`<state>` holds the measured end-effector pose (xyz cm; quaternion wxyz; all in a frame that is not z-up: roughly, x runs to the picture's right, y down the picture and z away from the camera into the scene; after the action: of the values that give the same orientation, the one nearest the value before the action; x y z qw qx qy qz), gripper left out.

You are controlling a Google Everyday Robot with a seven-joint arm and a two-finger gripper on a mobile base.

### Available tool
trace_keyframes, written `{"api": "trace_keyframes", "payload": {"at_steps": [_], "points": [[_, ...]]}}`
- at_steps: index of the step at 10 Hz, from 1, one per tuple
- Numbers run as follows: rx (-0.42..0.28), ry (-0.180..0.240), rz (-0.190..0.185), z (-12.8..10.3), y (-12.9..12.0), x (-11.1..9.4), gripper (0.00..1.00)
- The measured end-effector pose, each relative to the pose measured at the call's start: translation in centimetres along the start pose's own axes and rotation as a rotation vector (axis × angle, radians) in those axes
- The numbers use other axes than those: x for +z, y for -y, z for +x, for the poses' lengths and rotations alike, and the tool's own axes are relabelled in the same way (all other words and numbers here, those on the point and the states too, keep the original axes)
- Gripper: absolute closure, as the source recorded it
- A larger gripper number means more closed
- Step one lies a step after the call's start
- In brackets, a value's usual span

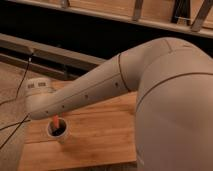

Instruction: Place the pepper in the ceramic cup

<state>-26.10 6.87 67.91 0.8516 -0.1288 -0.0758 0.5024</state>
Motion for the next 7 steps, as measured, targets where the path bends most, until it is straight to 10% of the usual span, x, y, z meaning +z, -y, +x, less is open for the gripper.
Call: {"api": "trace_keyframes", "payload": {"at_steps": [7], "points": [[0.010,-0.007,-0.005,0.25,-0.41,0.06,0.32]]}}
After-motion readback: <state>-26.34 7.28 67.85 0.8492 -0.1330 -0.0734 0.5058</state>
